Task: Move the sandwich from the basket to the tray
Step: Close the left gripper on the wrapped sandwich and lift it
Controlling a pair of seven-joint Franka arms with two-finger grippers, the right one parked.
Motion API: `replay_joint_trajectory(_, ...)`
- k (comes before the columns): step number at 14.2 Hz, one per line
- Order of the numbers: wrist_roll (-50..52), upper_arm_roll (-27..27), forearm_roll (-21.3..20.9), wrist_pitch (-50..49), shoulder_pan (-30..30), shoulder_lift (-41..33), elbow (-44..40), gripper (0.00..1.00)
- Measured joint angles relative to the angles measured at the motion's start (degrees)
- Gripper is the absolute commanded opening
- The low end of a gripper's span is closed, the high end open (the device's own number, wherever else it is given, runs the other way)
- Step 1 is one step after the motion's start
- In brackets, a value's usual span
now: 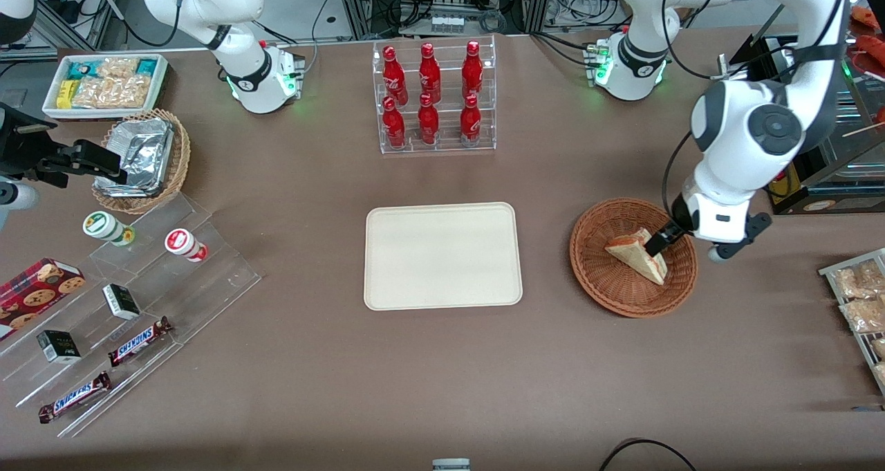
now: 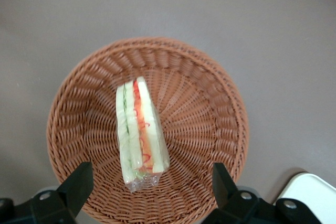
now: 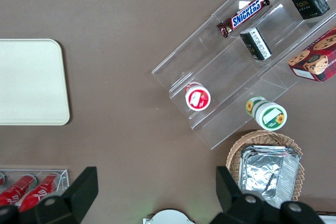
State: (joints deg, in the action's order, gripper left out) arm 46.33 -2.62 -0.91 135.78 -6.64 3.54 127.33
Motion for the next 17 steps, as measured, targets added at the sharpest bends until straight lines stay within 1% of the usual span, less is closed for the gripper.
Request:
replay_joint_trajectory(4,1.30,0.03,0.00,0.82,-0.01,3.14,0.90,1.00)
replay_joint_trajectory(11,2.01,0.08,0.00,5.50,0.03,9.38,0.99,1.00)
replay_joint_trajectory(12,2.27,0.08,0.00,6.07,0.04,10.15,1.00,0.98)
replay_joint_trajectory(13,2.64,0.08,0.00,6.31,0.03,10.72,1.00,0.79)
replay_joint_trajectory(15,3.30,0.09,0.00,6.35,0.04,11.37,1.00,0.06)
replay_joint_trajectory(16,3.67,0.14,0.00,6.33,0.07,11.44,1.00,0.00)
replay_joint_trajectory(17,3.85,0.20,0.00,6.26,0.17,11.43,0.98,0.00)
